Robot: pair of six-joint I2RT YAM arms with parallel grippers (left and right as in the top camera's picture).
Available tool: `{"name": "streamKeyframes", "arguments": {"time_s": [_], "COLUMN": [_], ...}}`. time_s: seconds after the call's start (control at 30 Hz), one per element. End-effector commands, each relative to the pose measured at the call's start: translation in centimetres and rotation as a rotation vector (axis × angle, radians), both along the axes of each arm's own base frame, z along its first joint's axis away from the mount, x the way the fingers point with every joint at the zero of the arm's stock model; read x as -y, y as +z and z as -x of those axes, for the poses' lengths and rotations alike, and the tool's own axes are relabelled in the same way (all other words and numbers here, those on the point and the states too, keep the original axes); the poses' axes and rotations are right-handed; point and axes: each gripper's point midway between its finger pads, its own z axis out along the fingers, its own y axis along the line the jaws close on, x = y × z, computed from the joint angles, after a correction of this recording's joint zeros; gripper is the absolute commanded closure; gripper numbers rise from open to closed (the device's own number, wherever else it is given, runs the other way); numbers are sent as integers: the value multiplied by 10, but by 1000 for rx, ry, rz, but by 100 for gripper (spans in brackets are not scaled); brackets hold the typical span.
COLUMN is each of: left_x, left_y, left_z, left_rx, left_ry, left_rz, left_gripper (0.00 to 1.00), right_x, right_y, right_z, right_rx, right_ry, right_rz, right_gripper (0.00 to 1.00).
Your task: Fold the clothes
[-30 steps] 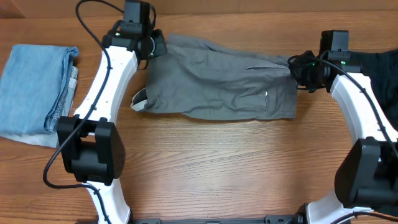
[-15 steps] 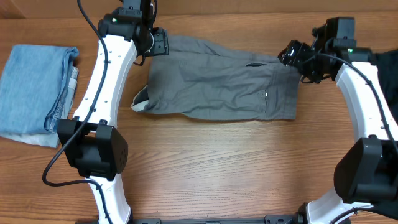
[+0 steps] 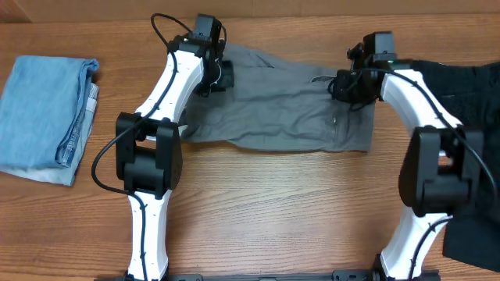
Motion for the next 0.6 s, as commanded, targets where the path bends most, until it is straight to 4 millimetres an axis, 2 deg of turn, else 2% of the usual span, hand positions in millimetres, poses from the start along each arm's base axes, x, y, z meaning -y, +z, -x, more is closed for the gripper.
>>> {"name": "streamKeyframes", "arguments": {"time_s": [0.0, 0.17, 0.33, 0.37, 0.43, 0.5, 0.57], "left_x": [-14, -18, -14, -14, -15, -14, -16], "left_y": [0, 0, 3, -1, -22, -46, -62], "left_z": [-11, -20, -34, -35, -31, -24, -20], "left_rx": [50, 90, 150, 149, 109, 53, 24], "left_ry": [36, 8, 12, 12, 9, 1, 0], "left_rz": [-79, -119, -103, -104, -113, -115, -126], "left_gripper": [96, 96, 91, 90, 89, 91, 91], "right_x": [36, 64, 65, 64, 64, 64, 64], "right_y": [-34, -43, -57, -60, -64, -66, -67], "right_z": [-6, -9, -10, -9, -5, -3, -1], "right_rx": [-28, -21, 14, 14, 4, -4, -9], "right_ry": [-68, -126, -134, -133, -132, -131, -130], "right_rz": [147, 177, 174, 173, 173, 174, 174], "right_gripper": [96, 96, 96, 96, 95, 90, 89]}}
